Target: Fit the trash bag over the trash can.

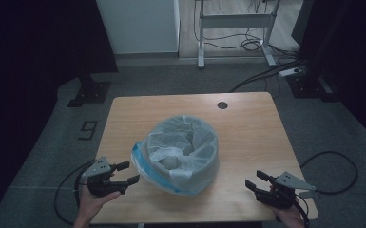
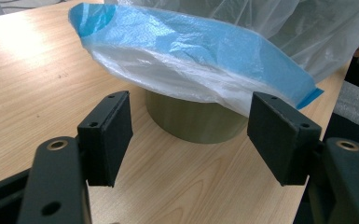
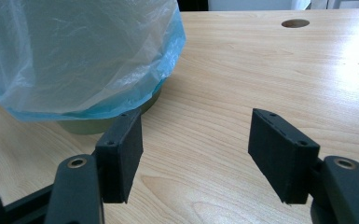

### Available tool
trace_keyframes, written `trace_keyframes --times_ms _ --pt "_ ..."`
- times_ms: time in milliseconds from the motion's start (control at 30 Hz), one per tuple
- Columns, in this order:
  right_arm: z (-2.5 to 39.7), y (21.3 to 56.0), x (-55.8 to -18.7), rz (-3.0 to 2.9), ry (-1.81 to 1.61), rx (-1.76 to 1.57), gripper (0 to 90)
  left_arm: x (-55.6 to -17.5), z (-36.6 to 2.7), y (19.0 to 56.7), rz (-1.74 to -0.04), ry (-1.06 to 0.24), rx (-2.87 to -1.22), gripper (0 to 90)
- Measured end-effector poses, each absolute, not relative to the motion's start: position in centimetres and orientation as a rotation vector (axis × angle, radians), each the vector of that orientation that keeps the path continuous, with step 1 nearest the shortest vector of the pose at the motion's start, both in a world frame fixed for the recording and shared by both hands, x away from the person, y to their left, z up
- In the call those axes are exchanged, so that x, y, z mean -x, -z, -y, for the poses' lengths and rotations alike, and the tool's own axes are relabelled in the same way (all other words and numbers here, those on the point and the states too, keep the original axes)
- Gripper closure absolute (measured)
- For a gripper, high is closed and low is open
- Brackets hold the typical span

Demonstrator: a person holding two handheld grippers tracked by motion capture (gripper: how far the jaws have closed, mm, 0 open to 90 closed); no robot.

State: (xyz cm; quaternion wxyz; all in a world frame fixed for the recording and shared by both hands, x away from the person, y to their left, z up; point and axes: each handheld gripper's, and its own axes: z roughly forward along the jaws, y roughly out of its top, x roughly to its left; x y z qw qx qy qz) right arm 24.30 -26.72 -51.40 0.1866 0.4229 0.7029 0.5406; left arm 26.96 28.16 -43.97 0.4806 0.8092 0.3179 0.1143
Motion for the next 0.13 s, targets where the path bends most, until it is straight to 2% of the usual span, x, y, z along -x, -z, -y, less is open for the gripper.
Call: trace_keyframes --times_ms 133 --pt "26.7 51.4 -24.37 -1.978 -1.523 -1.189 34.6 -27.09 -28.05 44.21 -0.777 -0.274 -1.977 30.3"
